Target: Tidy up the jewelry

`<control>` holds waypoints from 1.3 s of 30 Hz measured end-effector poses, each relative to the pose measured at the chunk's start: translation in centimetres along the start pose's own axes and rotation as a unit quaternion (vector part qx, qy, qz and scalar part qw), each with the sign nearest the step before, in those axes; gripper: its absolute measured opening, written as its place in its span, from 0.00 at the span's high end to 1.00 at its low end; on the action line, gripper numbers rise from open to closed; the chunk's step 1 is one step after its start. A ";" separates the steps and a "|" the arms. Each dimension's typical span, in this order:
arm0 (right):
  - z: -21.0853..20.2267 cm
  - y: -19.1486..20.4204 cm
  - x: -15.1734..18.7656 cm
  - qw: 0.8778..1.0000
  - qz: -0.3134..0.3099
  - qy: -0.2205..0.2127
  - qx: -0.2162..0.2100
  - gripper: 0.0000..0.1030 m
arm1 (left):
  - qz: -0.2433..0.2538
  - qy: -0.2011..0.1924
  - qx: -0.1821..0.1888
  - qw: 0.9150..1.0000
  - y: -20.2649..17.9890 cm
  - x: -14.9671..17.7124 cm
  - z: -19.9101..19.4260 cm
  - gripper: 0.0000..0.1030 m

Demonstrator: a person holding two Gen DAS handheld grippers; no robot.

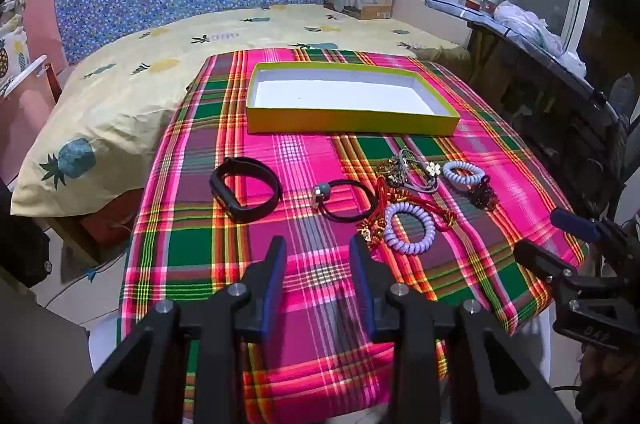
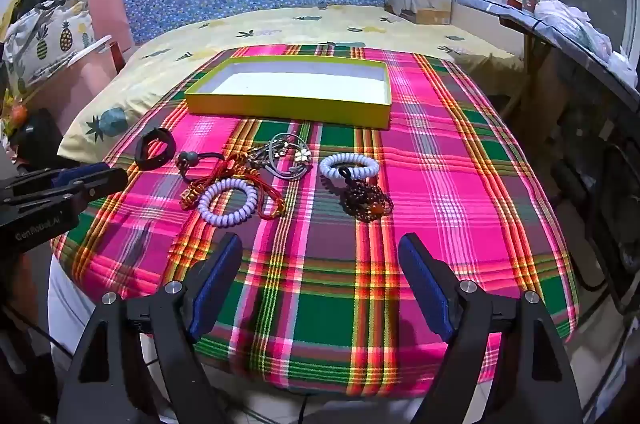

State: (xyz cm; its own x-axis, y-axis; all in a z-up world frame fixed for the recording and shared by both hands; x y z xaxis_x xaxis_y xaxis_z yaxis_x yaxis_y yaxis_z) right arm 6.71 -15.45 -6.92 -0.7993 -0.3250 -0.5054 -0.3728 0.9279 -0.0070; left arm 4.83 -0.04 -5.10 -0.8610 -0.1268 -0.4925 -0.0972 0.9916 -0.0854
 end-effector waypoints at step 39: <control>-0.3 1.0 -0.1 1.000 -0.008 0.001 0.000 0.22 | 0.002 0.029 -0.002 1.000 0.3 1.1 0.4 0.67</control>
State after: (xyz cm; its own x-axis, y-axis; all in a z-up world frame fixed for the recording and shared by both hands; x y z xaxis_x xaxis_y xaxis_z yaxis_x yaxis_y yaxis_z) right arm 6.26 -14.54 -6.60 -0.7943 -0.3403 -0.5033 -0.3852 0.9227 -0.0159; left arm 4.02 0.11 -6.06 -0.8888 -0.1218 -0.4418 -0.0961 0.9921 -0.0803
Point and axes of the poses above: each gripper's, at about its wrist camera, not at the fingertips, and z roughly the way its jaws point, y to its left, x to its underside, the point moved 7 cm from there along z, roughly the way its jaws point, and after that the axes turned 14 degrees about y, right-handed, at the moved point
